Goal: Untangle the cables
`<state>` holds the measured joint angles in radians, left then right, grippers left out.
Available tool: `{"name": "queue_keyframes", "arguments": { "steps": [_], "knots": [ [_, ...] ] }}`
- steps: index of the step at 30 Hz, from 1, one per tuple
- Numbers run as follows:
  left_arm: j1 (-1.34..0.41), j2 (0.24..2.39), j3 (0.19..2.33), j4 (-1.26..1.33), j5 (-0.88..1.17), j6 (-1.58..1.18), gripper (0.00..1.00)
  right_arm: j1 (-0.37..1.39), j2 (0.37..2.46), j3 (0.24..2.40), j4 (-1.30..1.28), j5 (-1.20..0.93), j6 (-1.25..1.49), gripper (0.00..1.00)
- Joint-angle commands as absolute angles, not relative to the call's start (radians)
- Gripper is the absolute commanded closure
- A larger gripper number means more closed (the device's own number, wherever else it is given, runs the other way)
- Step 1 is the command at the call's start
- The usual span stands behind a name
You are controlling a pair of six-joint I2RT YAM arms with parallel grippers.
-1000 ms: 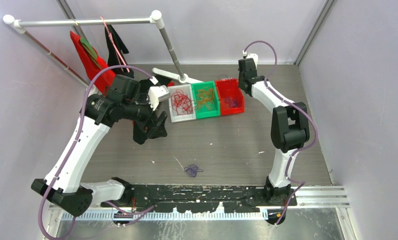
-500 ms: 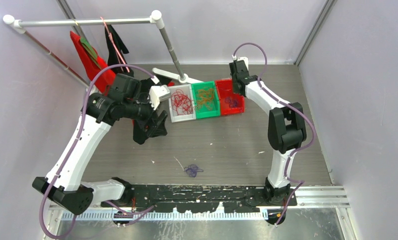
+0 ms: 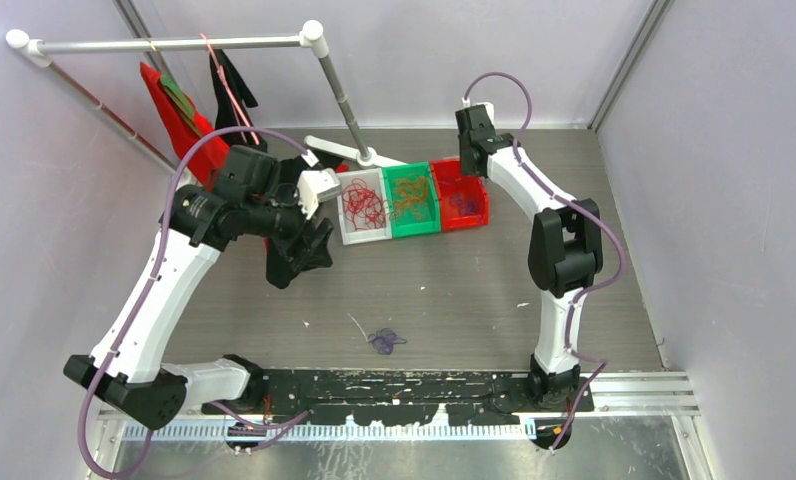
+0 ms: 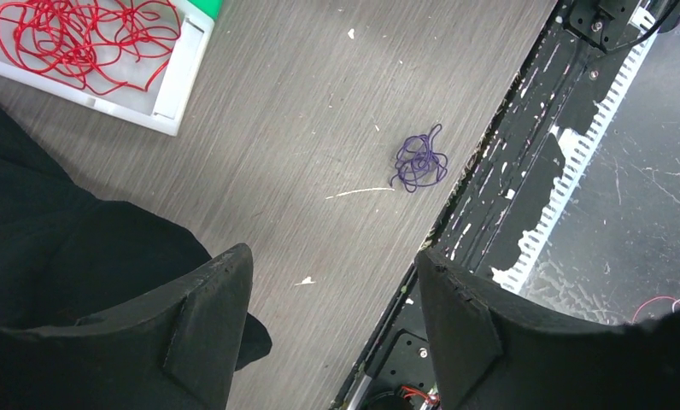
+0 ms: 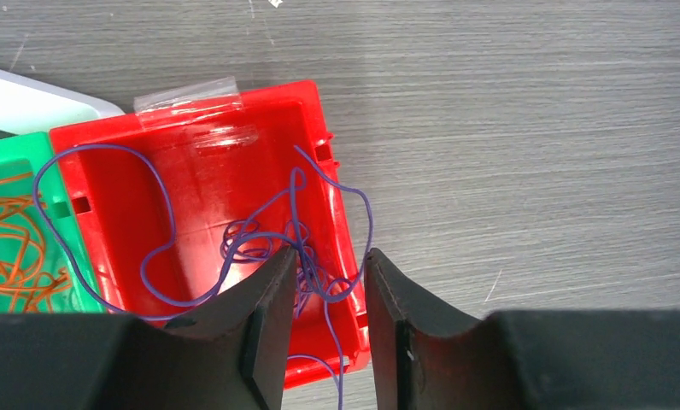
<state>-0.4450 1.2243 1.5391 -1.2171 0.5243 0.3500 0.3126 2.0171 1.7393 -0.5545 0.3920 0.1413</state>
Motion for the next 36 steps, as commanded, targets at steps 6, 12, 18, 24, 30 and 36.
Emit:
{"name": "queue_keyframes", "arguments": {
  "steps": [6, 12, 18, 24, 30, 36],
  "knots": [
    [-0.448, 1.230, 1.599, -1.213, 0.554, 0.370, 0.34, 0.318, 2.020, 1.787, -0.598, 0.252, 0.231, 0.65],
    [-0.449, 1.218, 1.599, -1.219, 0.552, 0.376, 0.36, 0.319, 2.102, 1.772, -0.593, 0.255, 0.252, 0.74],
    [-0.448, 1.218, 1.581, -1.221, 0.549, 0.381, 0.36, 0.323, 2.034, 1.721, -0.542, 0.265, 0.290, 0.75],
    [-0.449, 1.256, 1.560, -1.241, 0.537, 0.384, 0.24, 0.352, 1.805, 1.538, -0.402, 0.291, 0.307, 0.50],
    [-0.447, 1.315, 1.531, -1.276, 0.509, 0.443, 0.06, 0.510, 1.550, 1.217, -0.279, 0.283, 0.313, 0.34],
    [-0.415, 1.364, 1.549, -1.300, 0.479, 0.484, 0.02, 0.779, 1.352, 0.919, -0.214, 0.346, 0.345, 0.00]
  ]
}}
